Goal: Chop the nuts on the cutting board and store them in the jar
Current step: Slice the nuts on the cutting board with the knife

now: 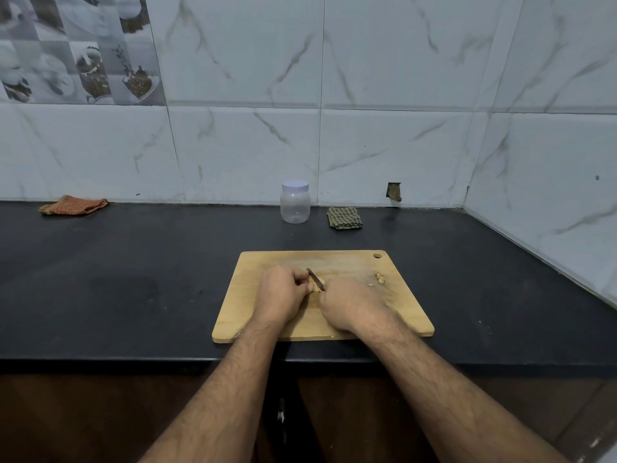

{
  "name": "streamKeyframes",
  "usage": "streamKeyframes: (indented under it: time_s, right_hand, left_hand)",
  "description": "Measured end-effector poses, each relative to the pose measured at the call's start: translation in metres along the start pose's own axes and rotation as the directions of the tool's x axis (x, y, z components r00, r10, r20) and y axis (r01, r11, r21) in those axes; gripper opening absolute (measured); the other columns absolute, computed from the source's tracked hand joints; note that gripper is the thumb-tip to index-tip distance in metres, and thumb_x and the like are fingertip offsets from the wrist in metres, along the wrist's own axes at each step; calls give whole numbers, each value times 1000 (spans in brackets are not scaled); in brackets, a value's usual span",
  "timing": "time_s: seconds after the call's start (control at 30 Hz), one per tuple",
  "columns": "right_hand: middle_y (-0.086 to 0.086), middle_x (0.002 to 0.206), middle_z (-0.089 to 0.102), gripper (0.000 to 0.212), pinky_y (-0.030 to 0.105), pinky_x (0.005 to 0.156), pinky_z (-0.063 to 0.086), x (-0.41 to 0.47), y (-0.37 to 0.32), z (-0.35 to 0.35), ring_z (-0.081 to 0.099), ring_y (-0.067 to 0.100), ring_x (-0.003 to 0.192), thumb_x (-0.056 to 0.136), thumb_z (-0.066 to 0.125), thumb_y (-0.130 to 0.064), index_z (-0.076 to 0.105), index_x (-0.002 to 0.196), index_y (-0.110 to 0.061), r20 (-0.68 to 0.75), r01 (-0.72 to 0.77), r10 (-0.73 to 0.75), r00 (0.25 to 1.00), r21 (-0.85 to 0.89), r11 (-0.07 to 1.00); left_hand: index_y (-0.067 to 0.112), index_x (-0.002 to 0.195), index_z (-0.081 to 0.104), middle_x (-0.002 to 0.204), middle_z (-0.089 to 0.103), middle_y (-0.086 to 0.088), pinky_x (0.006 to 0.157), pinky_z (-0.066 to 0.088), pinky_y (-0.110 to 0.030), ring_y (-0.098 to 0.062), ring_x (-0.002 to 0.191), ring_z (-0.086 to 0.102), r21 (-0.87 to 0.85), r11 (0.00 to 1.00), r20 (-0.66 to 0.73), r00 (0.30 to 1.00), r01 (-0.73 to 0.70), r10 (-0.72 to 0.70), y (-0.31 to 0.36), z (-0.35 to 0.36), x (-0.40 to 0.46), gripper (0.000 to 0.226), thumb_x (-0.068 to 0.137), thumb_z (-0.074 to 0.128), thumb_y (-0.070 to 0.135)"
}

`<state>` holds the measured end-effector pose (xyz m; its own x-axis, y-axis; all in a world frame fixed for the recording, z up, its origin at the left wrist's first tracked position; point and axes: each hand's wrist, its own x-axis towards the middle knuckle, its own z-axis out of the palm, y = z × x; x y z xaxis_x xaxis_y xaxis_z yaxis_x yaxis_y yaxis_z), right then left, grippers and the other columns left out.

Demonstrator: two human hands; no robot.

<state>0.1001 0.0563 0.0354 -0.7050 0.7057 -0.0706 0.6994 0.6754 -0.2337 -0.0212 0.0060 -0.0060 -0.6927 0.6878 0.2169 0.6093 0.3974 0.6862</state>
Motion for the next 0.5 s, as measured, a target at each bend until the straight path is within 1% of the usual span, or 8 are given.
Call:
streamKeyframes:
  time_s: [0.07, 0.1, 0.2, 0.3, 0.33, 0.37, 0.43, 0.5]
  right_hand:
    - [5, 96, 62, 26, 31, 67, 40, 2, -4, -3, 55, 22, 83, 98, 41, -18, 64, 108, -13, 25, 12, -12, 1000, -3, 1000]
    - [5, 92, 62, 24, 31, 65, 40, 4, -6, -4, 55, 22, 80, 97, 42, -16, 64, 106, -12, 44, 20, -20, 999, -13, 1000]
    - [4, 73, 50, 18, 31, 61, 39, 7, -13, -9, 47, 20, 65, 90, 47, -3, 62, 98, -7, 112, 22, -13, 994, -80, 997]
    - [5, 70, 45, 17, 33, 66, 41, 4, -20, -14, 47, 23, 70, 84, 51, 5, 61, 93, -6, 129, 29, -11, 992, -140, 990]
    - [5, 71, 46, 16, 33, 67, 41, 2, -21, -15, 48, 24, 73, 84, 52, 4, 60, 90, -8, 122, 28, -10, 992, -150, 988]
    - [5, 73, 47, 16, 33, 67, 42, -1, -22, -15, 49, 24, 75, 85, 52, 4, 61, 92, -8, 116, 27, -8, 993, -156, 987]
    - [6, 84, 56, 24, 34, 67, 43, -6, -22, -13, 55, 25, 80, 88, 52, 1, 64, 108, -5, 111, 13, 4, 994, -149, 989]
    - [8, 94, 61, 26, 34, 68, 48, -12, -19, -13, 60, 25, 87, 92, 50, -3, 64, 114, -6, 100, -38, 50, 994, -114, 993]
  left_hand:
    - [25, 103, 77, 96, 74, 7, 84, 52, -31, -12, 93, 63, 9, 1000, -1, 1000, -6, 6, 0, 0, 0, 17, 88, 72, 23]
    - [24, 103, 77, 97, 74, 7, 85, 52, -32, -12, 93, 64, 13, 1000, -3, 1000, -8, 8, 0, -1, 0, 16, 88, 72, 22]
    - [25, 104, 78, 100, 75, 9, 86, 52, -31, -11, 94, 64, 11, 1000, -9, 1000, -11, 12, 0, 0, 0, 18, 87, 72, 22]
    - [26, 99, 79, 97, 75, 10, 86, 54, -33, -10, 92, 65, 3, 1000, -7, 1000, -19, 20, 1, 0, -1, 16, 87, 71, 22]
    - [26, 98, 79, 97, 75, 10, 86, 54, -34, -9, 92, 65, -1, 1000, -9, 1000, -19, 19, 1, 0, -1, 15, 87, 71, 21]
    - [26, 98, 79, 98, 75, 9, 86, 54, -34, -10, 93, 65, -1, 1000, -9, 1000, -21, 21, 1, 0, -1, 15, 87, 70, 21]
    - [25, 99, 78, 99, 75, 7, 87, 54, -33, -11, 94, 65, 12, 1000, -14, 1000, -23, 23, 2, 0, -2, 15, 88, 70, 20]
    - [23, 101, 78, 101, 75, 6, 87, 53, -31, -11, 94, 65, 13, 1000, -25, 999, -22, 23, 1, 0, -2, 15, 88, 70, 21]
